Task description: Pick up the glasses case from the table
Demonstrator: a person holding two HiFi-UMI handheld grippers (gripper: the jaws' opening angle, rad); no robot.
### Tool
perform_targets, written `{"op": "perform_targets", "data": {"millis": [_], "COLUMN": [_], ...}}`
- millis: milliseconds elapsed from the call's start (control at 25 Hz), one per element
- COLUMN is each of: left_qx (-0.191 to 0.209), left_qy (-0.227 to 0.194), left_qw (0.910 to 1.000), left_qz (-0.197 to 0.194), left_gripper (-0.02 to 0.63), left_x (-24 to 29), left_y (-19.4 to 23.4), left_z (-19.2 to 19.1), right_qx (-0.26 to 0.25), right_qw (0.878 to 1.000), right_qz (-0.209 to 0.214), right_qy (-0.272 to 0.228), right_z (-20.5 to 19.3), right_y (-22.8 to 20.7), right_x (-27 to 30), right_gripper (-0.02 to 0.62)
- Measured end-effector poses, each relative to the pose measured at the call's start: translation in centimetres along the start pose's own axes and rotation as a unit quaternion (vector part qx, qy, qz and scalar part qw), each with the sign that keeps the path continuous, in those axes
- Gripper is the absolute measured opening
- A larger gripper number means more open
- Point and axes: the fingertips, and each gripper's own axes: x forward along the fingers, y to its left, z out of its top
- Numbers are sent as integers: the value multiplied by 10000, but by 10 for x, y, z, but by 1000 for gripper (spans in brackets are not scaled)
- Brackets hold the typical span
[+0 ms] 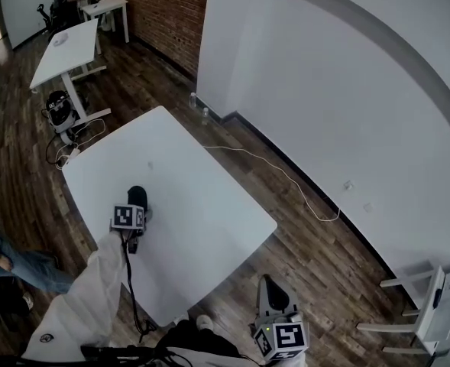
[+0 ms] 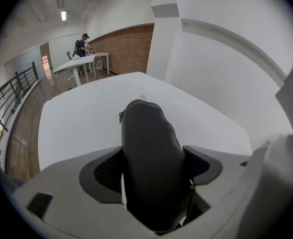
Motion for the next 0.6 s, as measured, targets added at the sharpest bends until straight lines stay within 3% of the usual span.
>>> {"op": "perform_targets", "data": {"millis": [240,360,600], "left_qx": [176,432,465], "left_qy": [-1212,-1859,-2922], "left_qw": [9916,9798,9516], "left_qz": [-422,-595,-829], "left_gripper": [374,374,374], "left_x": [-115,-188,-309], "left_y": [-37,-58,-99], "left_z": [18,28,34], "right_qx": [178,235,340], "right_qw": [9985,9965,9906], "right_qz": [461,707,1065], "right_qy": [-234,-375,-783], "right_z": [2,10,43], "right_y": [24,41,63], "right_x": [12,20,32], "right_gripper": [6,6,5]}}
